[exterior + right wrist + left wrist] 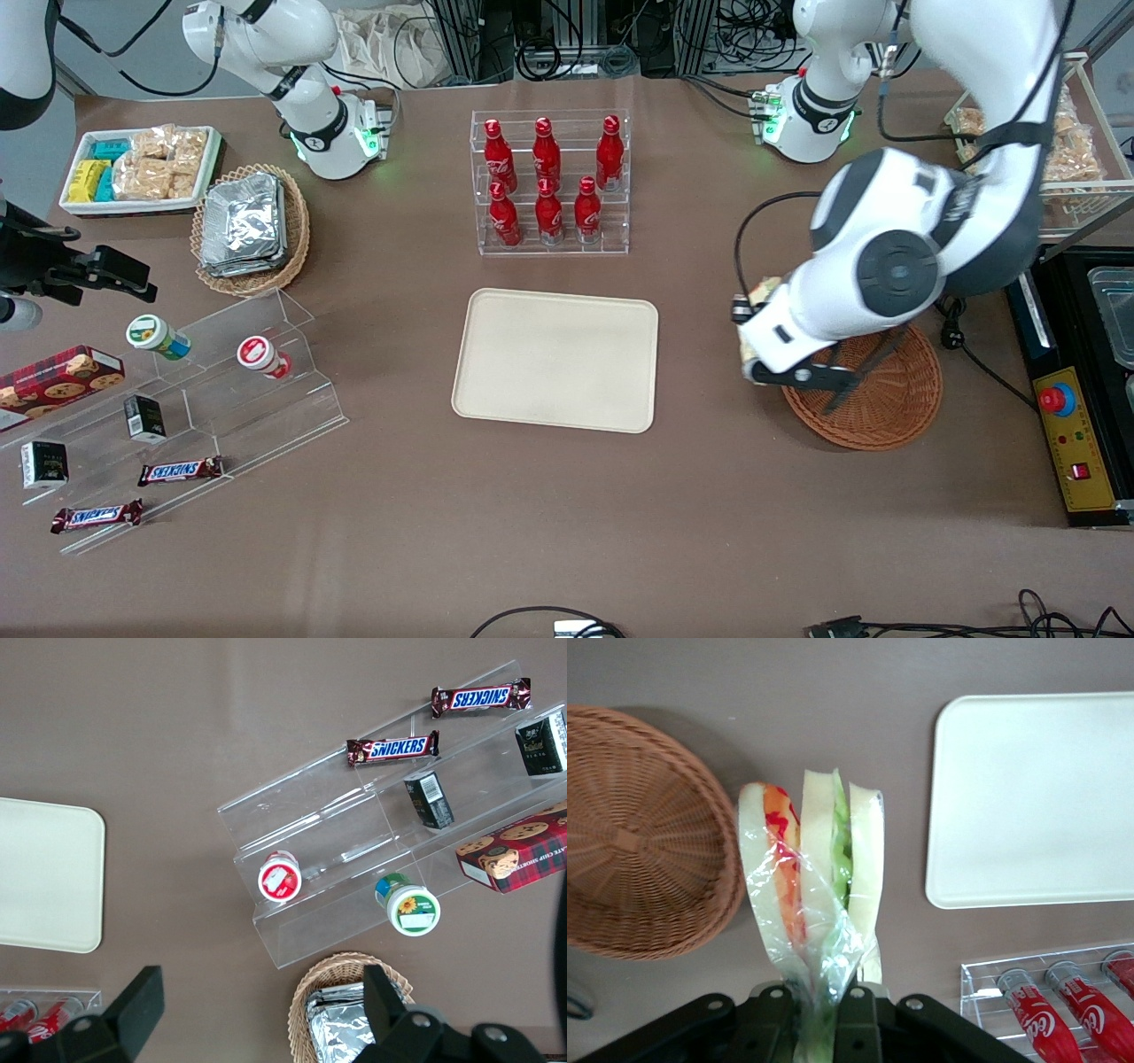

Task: Place sandwich from basket to tray
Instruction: 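Carry the sandwich over the cream tray with the left gripper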

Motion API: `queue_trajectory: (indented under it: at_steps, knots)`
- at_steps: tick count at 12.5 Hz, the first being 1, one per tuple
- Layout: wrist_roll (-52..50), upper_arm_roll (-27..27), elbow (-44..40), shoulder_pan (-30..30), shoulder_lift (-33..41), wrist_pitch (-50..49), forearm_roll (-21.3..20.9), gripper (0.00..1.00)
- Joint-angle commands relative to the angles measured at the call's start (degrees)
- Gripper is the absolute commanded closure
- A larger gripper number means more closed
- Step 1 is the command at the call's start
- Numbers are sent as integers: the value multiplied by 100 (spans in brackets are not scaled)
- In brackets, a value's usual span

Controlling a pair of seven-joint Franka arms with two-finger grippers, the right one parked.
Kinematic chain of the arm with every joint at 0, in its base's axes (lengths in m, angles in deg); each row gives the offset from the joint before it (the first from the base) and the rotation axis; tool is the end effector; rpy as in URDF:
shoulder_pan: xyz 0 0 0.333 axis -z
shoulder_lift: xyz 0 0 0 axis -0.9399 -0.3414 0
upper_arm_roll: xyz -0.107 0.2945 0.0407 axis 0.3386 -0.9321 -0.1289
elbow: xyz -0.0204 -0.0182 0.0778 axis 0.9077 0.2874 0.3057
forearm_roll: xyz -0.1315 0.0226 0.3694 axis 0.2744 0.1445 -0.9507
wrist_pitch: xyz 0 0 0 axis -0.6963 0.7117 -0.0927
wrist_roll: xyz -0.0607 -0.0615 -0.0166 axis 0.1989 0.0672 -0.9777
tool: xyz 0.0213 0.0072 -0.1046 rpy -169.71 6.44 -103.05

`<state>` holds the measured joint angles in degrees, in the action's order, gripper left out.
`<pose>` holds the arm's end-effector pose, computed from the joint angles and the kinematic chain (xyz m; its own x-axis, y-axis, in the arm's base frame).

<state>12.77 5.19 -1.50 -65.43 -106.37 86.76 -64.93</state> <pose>0.5929 -0.2650 0.4431 0.9573 -0.1510 -0.2464 -0.1436 -0.9885 0.0478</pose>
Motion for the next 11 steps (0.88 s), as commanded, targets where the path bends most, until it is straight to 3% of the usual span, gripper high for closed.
queue_trajectory:
  at_steps: [1, 10, 11]
  knots:
    - [-219, 6, -134, 372, -372, 211, -94, 100]
    - [-1247, -3, -108, 1366, -1445, 1398, -331, 100]
    - [-1326, -20, -108, 1463, -1498, 1460, -505, 100]
